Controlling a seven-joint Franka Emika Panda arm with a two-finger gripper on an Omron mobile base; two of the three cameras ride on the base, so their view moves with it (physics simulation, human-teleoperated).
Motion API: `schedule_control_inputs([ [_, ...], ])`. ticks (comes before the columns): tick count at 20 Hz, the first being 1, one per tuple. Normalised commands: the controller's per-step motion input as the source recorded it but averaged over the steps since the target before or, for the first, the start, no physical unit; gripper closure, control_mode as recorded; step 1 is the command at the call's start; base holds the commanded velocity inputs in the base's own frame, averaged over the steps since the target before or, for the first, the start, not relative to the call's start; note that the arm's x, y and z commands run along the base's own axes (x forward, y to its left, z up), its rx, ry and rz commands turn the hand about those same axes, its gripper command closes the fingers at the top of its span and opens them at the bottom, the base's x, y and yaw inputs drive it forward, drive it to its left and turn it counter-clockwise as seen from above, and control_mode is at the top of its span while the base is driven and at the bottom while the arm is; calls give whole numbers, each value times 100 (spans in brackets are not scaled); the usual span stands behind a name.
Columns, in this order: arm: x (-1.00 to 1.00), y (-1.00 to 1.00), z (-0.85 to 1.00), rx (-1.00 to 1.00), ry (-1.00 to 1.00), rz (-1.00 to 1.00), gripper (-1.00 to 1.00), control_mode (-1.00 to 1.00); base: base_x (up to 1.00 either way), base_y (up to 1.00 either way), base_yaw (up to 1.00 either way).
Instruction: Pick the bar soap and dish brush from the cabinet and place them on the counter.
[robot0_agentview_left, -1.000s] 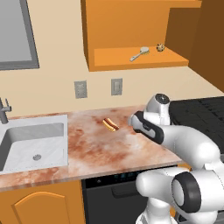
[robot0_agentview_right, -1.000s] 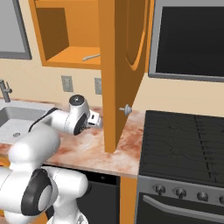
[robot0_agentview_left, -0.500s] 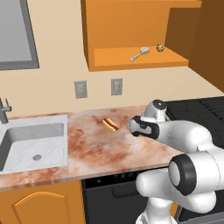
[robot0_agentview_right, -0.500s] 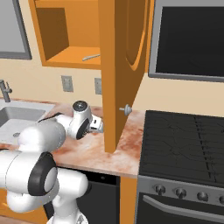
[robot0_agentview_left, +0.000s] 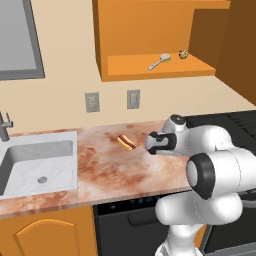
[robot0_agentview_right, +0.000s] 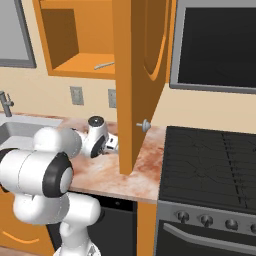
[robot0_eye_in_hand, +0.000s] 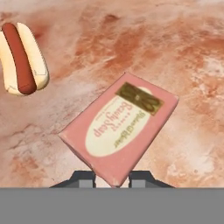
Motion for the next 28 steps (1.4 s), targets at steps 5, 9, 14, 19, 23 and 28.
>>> schedule_control_inputs([
  [5,21,0,-15,-1,11,0,100,-100,0,0,0],
  [9,21,0,-17,-1,10,0,100,-100,0,0,0],
  [14,15,-1,-19,0,5,0,100,-100,0,0,0],
  [19,5,0,-20,0,0,0,100,-100,0,0,0],
  [23,0,0,-25,0,-3,0,100,-100,0,0,0],
  [28,0,0,-22,0,-5,0,100,-100,0,0,0],
])
